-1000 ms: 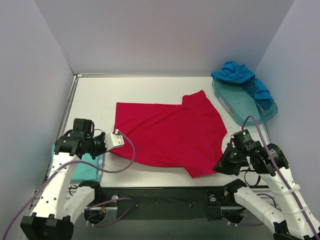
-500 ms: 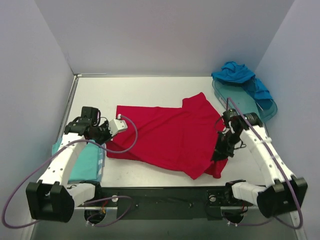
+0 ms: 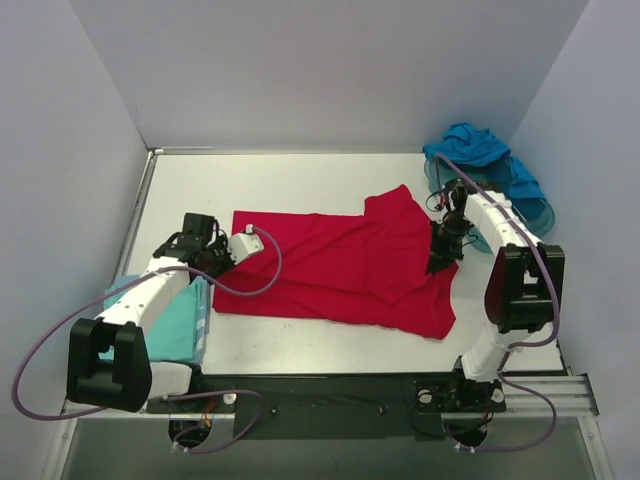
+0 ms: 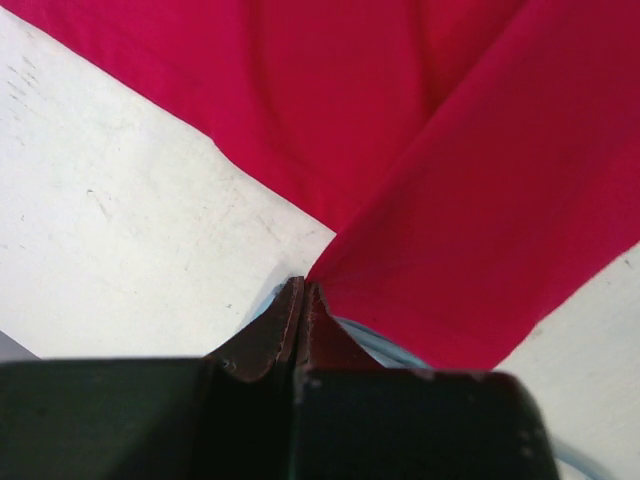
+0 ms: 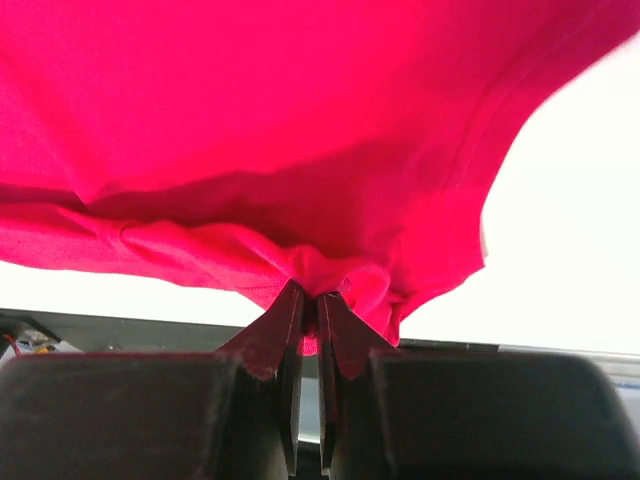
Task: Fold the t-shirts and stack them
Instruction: Fold the flattened tshirt in 1/3 of the way
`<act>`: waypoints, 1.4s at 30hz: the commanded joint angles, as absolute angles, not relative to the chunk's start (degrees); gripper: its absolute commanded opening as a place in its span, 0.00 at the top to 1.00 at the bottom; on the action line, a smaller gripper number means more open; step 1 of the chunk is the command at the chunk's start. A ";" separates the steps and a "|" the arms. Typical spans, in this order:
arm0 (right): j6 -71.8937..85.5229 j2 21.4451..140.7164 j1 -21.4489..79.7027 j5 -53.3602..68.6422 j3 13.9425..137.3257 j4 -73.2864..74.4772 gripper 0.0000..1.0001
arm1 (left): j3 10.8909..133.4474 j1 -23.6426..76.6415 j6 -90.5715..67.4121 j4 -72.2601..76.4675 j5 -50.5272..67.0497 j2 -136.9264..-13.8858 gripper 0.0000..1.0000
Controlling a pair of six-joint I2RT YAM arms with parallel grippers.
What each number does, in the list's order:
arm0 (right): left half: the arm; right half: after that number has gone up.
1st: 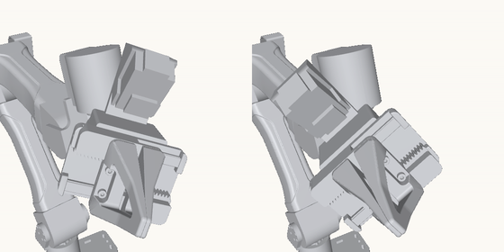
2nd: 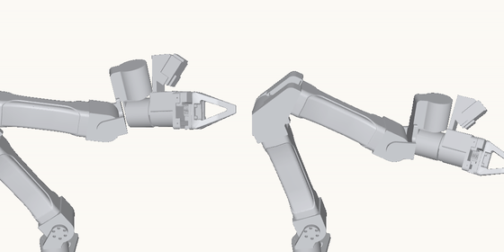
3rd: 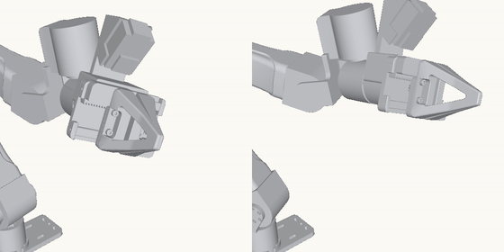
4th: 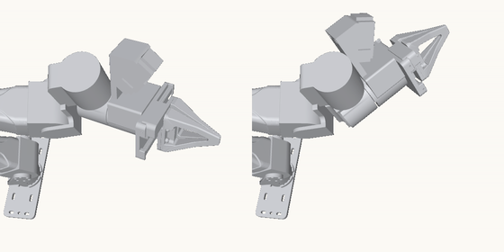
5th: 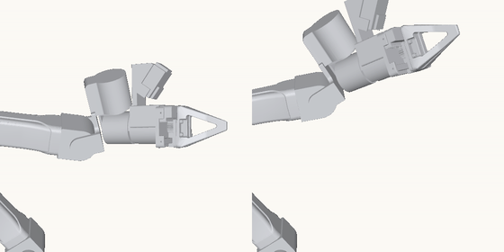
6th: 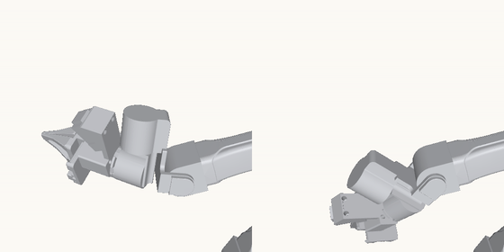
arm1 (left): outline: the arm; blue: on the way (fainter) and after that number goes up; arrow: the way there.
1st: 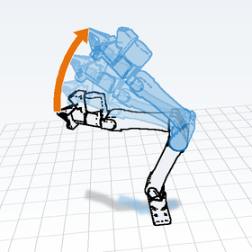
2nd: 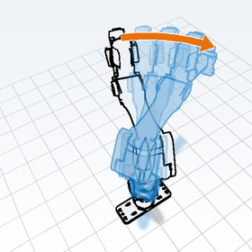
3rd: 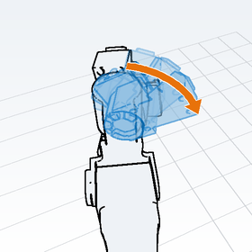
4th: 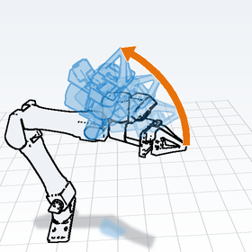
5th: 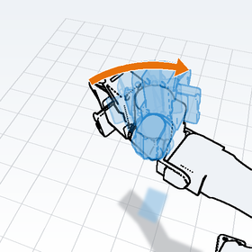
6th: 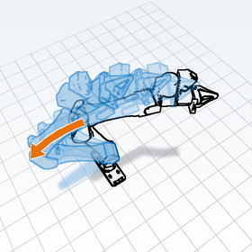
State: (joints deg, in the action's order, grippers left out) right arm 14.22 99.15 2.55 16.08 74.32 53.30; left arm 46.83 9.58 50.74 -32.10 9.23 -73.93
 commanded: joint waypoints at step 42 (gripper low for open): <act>48.07 67.85 -23.64 25.22 38.51 41.66 0.55 | 39.12 13.62 76.37 -42.19 25.40 -66.88 0.51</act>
